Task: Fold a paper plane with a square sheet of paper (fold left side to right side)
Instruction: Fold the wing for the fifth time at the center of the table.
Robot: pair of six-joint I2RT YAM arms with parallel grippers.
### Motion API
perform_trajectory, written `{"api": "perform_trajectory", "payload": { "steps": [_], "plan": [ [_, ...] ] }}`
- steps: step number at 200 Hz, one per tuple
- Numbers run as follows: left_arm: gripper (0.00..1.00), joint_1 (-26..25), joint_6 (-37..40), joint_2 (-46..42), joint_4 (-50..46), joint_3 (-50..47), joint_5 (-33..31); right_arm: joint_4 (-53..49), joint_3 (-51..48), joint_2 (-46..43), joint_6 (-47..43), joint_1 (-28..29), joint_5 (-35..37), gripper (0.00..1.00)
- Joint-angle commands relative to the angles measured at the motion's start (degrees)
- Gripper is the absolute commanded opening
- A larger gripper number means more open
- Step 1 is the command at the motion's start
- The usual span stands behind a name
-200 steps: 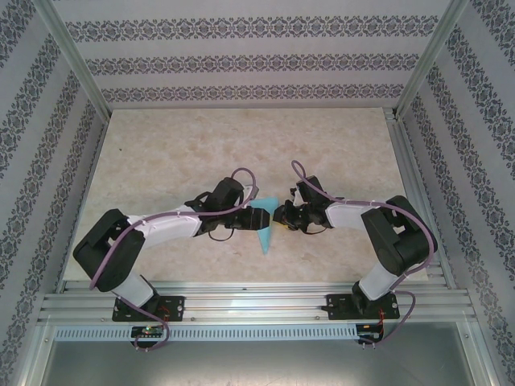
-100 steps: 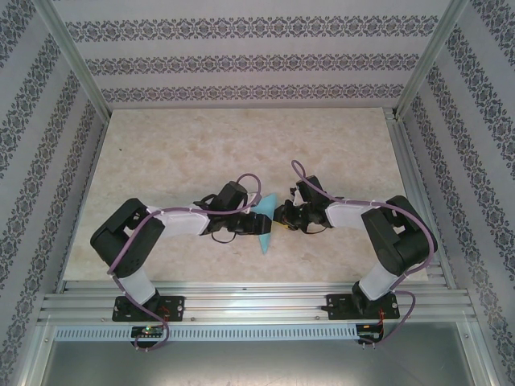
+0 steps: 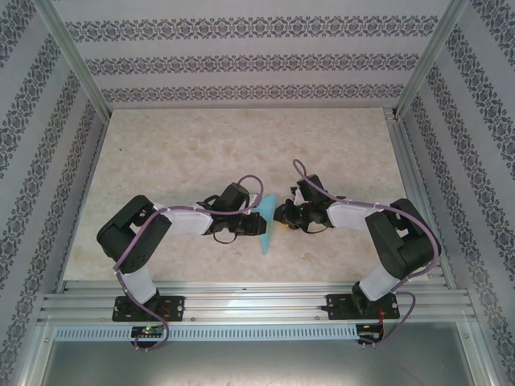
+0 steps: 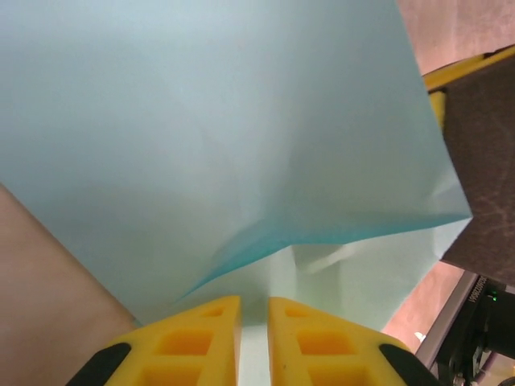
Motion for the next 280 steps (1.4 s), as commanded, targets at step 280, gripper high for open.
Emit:
{"api": "perform_trajectory", "payload": {
  "steps": [280],
  "plan": [
    [0.11, 0.2, 1.11, -0.38, 0.69, -2.76, -5.54, 9.35, 3.08, 7.29, 3.7, 4.14, -2.79, 0.15]
  ]
}}
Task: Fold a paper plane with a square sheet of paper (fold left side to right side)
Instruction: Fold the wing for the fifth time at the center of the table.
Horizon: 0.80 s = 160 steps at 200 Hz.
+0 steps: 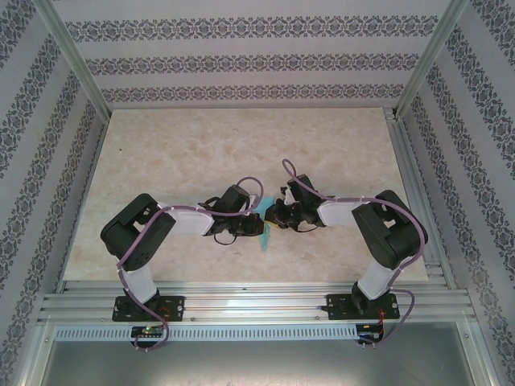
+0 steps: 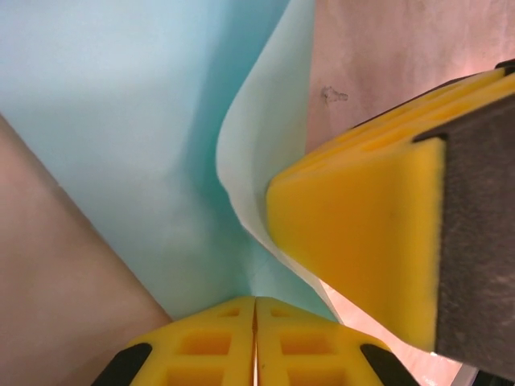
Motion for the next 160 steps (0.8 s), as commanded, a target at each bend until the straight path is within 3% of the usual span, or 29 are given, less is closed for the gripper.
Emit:
{"api": "perform_trajectory", "payload": {
  "steps": [1, 70, 103, 160],
  "plan": [
    [0.11, 0.22, 1.1, -2.22, -0.81, -1.96, -2.49, 2.3, 0.85, 0.97, 0.58, 0.78, -0.59, 0.15],
    [0.23, 4.15, 1.0, -13.22, -4.18, -4.02, -0.46, 2.05, 0.93, 1.11, 0.32, 0.88, -0.6, 0.15],
    [0.27, 4.72, -3.27, -10.18, 0.56, -2.83, 4.19, 1.96, 0.94, 1.02, 0.4, 1.03, -0.6, 0.15],
    [0.28, 5.54, -6.03, -3.19, 2.28, 0.2, 5.13, 1.75, 1.02, 1.02, 0.36, 1.17, -0.73, 0.15]
  ]
}}
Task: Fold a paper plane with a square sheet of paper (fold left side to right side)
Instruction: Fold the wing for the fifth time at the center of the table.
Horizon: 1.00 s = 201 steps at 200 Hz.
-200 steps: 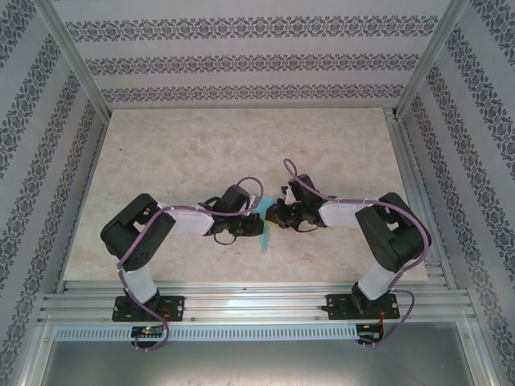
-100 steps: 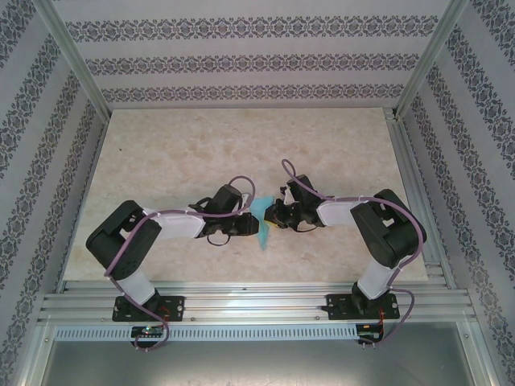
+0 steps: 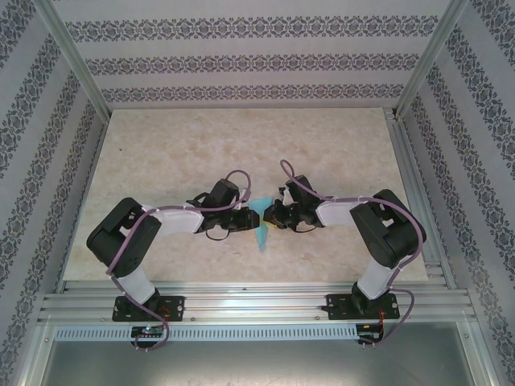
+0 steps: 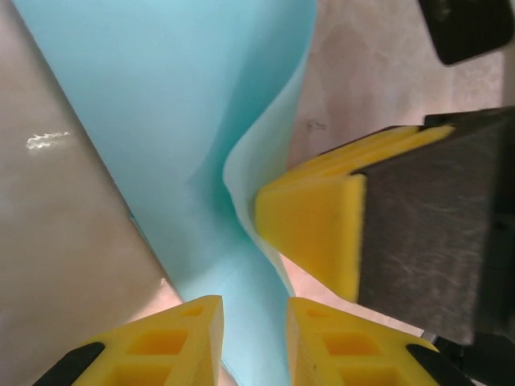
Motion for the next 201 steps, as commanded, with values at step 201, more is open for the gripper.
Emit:
{"api": "perform_trajectory", "payload": {
  "steps": [201],
  "plan": [
    [0.28, 2.62, -7.32, 6.25, 11.4, 1.44, 2.97, 0.71, 1.02, 0.93, 0.65, 0.83, -0.93, 0.15]
  ]
}}
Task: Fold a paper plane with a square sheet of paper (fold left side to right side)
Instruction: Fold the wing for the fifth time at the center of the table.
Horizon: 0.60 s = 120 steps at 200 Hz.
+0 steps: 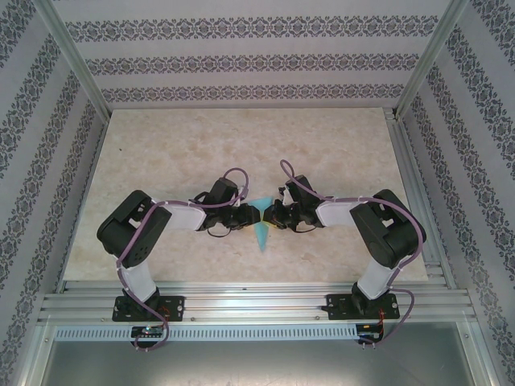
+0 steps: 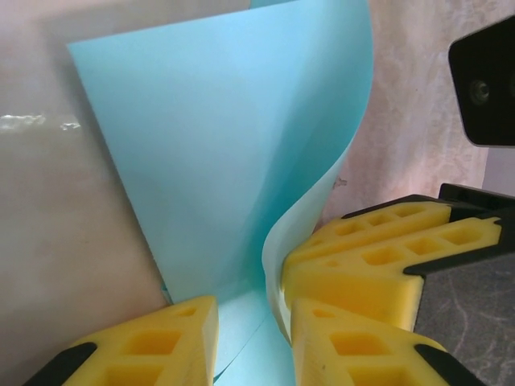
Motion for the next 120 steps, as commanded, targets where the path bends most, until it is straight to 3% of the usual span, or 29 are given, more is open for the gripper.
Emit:
{"api": "perform_trajectory", "payload": {
  "steps": [1, 49, 90, 120],
  "plan": [
    [0.28, 0.64, -1.05, 1.33, 3.98, 1.26, 1.18, 0.7, 1.02, 0.93, 0.47, 0.75, -0.93, 0.15],
    [0.18, 0.64, -0.2, 1.95, 2.74, 1.78, 0.38, 0.48, 1.46, 0.72, 0.46, 0.79, -1.1, 0.15],
    [0.01, 0.93, 0.33, 1.6, 2.68, -0.26, -1.1, -3.48, 2.07, -3.59, -1.37, -0.03, -0.06, 0.17],
    [0.0, 1.94, -0.28, 1.78, 5.06, -2.82, -1.23, -7.86, 1.93, -7.64, -3.45, -1.16, 1.26, 0.2]
  ]
}}
